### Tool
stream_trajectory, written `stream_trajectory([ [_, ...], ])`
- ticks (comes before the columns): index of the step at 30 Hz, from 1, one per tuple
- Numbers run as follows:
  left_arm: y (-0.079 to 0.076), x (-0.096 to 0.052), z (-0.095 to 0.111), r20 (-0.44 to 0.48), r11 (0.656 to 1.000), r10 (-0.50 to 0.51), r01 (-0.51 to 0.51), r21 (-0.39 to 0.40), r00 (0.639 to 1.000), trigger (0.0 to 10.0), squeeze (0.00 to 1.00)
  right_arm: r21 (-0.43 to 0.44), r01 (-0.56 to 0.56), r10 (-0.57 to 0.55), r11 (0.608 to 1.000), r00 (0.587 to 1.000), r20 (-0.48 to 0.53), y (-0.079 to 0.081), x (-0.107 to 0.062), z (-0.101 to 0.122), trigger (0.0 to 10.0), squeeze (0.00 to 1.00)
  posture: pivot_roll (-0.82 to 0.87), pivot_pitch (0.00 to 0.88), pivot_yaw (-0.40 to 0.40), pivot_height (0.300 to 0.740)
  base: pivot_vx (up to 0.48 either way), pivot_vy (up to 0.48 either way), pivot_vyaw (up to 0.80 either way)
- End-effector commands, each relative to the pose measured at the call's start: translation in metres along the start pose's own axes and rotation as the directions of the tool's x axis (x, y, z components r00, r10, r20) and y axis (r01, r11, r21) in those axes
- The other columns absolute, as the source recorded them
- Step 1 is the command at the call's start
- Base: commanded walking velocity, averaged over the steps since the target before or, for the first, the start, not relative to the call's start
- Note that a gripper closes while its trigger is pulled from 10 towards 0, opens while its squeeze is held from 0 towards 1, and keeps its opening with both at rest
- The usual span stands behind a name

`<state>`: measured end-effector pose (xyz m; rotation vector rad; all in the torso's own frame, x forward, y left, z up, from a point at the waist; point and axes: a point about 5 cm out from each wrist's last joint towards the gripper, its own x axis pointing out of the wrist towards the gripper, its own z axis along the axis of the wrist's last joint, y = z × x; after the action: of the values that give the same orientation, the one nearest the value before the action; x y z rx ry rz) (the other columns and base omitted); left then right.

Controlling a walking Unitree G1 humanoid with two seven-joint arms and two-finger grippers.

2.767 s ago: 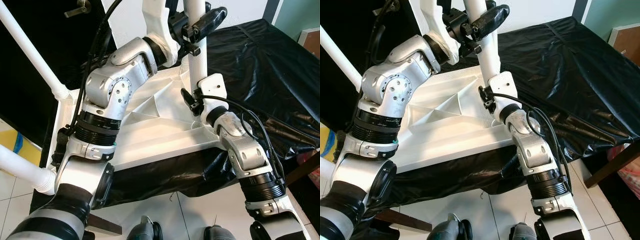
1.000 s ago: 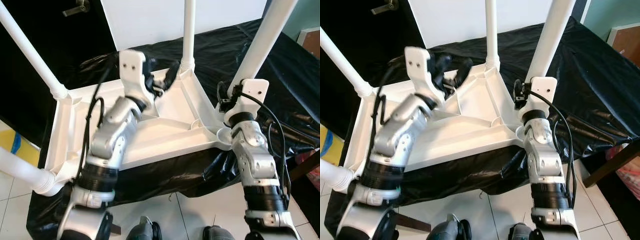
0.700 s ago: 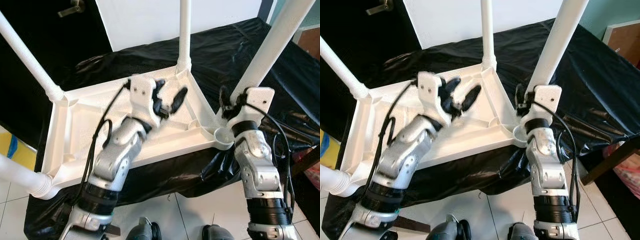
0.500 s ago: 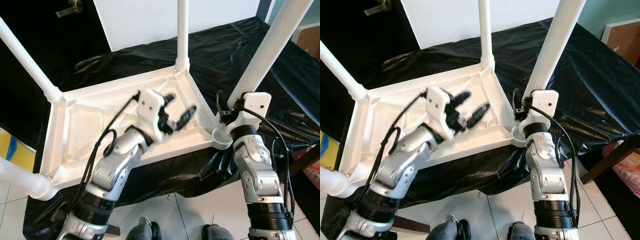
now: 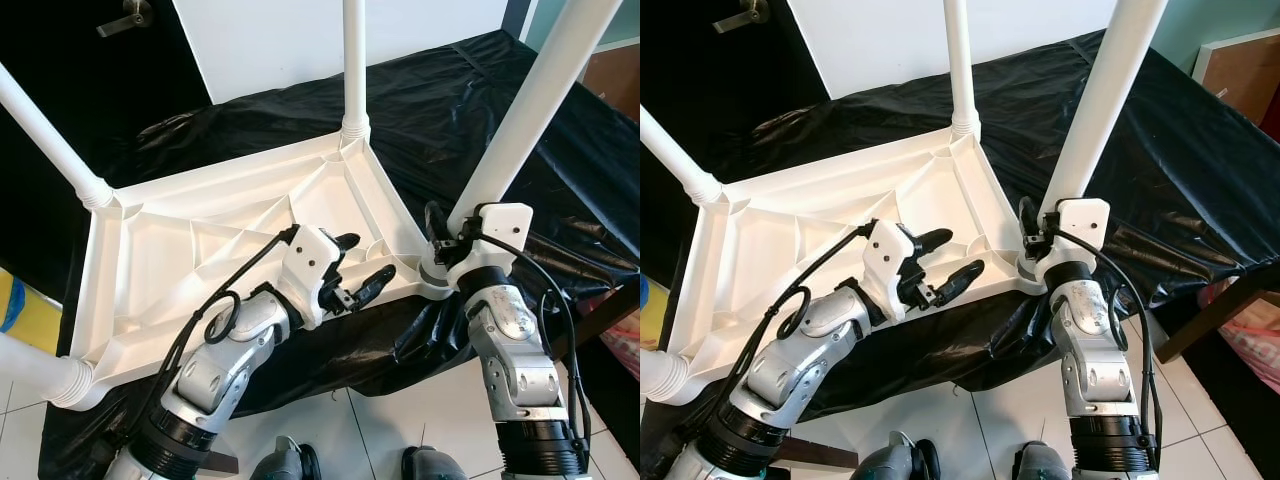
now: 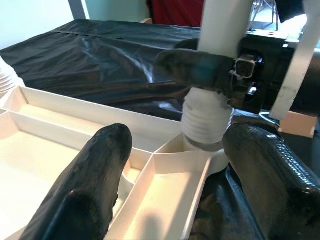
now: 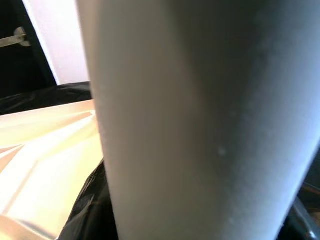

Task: Building children table

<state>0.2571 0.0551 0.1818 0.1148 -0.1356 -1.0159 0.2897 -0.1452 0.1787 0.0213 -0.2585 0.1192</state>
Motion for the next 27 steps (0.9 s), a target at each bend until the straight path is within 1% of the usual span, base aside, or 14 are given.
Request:
stream_trajectory([
  [1,-0.009,-0.003,-0.003,-0.016,0.99,-0.141,0.141,-0.001,0.99,10.0,0.0,0.008,-0.02,0.02,1.0,1.0,-0.003,0.003,-0.002,-0.002,10.0,0.0,-0.06,0.139,0.073,0.74,0.0,0.0,0.0],
  [2,-0.013,-0.005,-0.005,-0.038,0.985,-0.173,0.172,-0.026,0.984,10.0,0.0,0.007,-0.042,0.042,0.999,0.999,-0.02,0.006,-0.002,-0.006,10.0,0.0,-0.06,0.143,0.068,0.74,0.0,0.0,0.0],
  [4,-0.013,-0.005,-0.005,-0.038,0.985,-0.173,0.172,-0.026,0.984,10.0,0.0,0.007,-0.042,0.042,0.999,0.999,-0.02,0.006,-0.002,-0.006,10.0,0.0,-0.06,0.143,0.068,0.74,0.0,0.0,0.0],
  [5,-0.017,-0.008,-0.005,-0.054,0.978,-0.208,0.206,-0.046,0.977,10.0,0.0,0.007,-0.063,0.063,0.998,0.997,-0.043,0.007,-0.003,-0.012,10.0,0.0,-0.06,0.143,0.063,0.74,0.0,0.0,0.0],
  [9,-0.022,-0.01,-0.005,-0.065,0.97,-0.24,0.237,-0.054,0.969,10.0,0.0,-0.014,-0.094,0.092,0.996,0.993,-0.076,0.006,-0.004,-0.019,10.0,0.0,-0.06,0.144,0.057,0.74,0.0,0.0,0.0],
  [13,-0.023,-0.01,-0.004,-0.065,0.97,-0.241,0.238,-0.049,0.968,10.0,0.0,-0.025,-0.103,0.1,0.994,0.991,-0.09,0.005,-0.006,-0.022,10.0,0.0,-0.06,0.144,0.054,0.74,0.0,0.0,0.0],
  [18,-0.022,-0.011,-0.002,-0.06,0.974,-0.227,0.225,-0.036,0.972,10.0,0.0,-0.064,-0.118,0.109,0.991,0.987,-0.121,-0.002,-0.012,-0.026,10.0,0.0,-0.06,0.137,0.05,0.74,0.0,0.0,0.0],
  [21,-0.022,-0.011,-0.002,-0.059,0.974,-0.225,0.224,-0.034,0.973,10.0,0.0,-0.072,-0.115,0.105,0.991,0.987,-0.123,-0.003,-0.013,-0.026,10.0,0.0,-0.06,0.136,0.051,0.74,0.0,0.0,0.0],
  [27,-0.021,-0.011,0.0,-0.066,0.975,-0.222,0.22,-0.033,0.973,10.0,0.0,-0.074,-0.066,0.056,0.995,0.99,-0.13,-0.011,-0.014,-0.029,10.0,0.0,-0.07,0.133,0.06,0.74,0.0,0.0,0.0],
])
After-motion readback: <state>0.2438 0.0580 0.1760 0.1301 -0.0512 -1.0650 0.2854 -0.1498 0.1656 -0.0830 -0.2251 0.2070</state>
